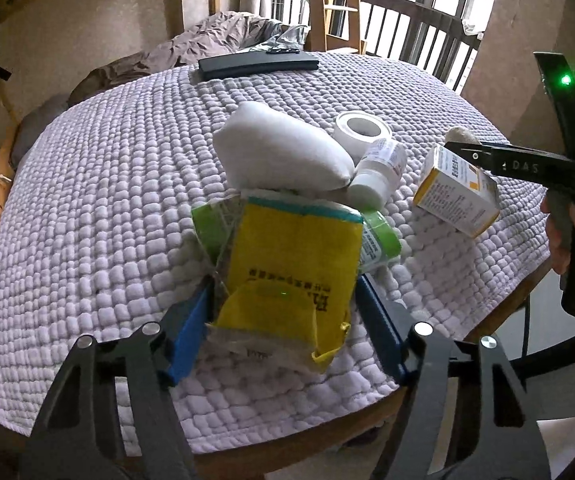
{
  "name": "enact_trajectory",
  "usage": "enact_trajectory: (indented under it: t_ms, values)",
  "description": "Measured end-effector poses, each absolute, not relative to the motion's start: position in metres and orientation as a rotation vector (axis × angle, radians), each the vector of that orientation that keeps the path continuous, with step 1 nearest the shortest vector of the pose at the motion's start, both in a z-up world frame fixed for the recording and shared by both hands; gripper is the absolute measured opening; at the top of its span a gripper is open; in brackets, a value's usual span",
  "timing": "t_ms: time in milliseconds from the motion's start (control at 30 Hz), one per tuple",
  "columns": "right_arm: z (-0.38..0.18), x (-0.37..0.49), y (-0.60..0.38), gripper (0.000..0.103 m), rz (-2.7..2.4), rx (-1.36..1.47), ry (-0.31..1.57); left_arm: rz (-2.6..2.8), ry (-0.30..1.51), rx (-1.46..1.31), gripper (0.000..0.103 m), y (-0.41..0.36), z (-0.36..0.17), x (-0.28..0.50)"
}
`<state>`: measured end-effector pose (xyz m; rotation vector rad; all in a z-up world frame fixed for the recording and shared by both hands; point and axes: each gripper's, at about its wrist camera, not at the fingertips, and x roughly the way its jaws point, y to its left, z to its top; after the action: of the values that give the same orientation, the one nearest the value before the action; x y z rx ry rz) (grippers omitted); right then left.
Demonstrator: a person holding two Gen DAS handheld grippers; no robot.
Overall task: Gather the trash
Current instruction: 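Grasp the yellow packet with the left tool while the right tool grasps the beige bandage roll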
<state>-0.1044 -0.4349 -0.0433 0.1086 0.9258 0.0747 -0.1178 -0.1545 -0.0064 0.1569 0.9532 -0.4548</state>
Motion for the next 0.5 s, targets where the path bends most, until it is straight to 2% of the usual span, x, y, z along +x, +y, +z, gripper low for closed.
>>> enact_trajectory:
  t_ms: [100, 300, 333, 500]
  values:
    - [-0.045, -0.102, -0.435, 0.052, 0.07, 0.108, 0.929, -0.456, 0.947, 0.173, 0.061, -0.155, -0.006, -0.119]
    - [-0.044, -0.104, -0.439, 0.038, 0.072, 0.105, 0.929, -0.463, 0.948, 0.159, 0.056, -0.152, -0.004, -0.122]
    - [-0.043, -0.105, -0.44, 0.032, 0.072, 0.108, 0.924, -0.461, 0.947, 0.16, 0.056, -0.151, -0.004, -0.123]
    - [-0.036, -0.112, -0.44, 0.032, 0.08, 0.103, 0.903, -0.457, 0.943, 0.146, 0.054, -0.147, -0.001, -0.128]
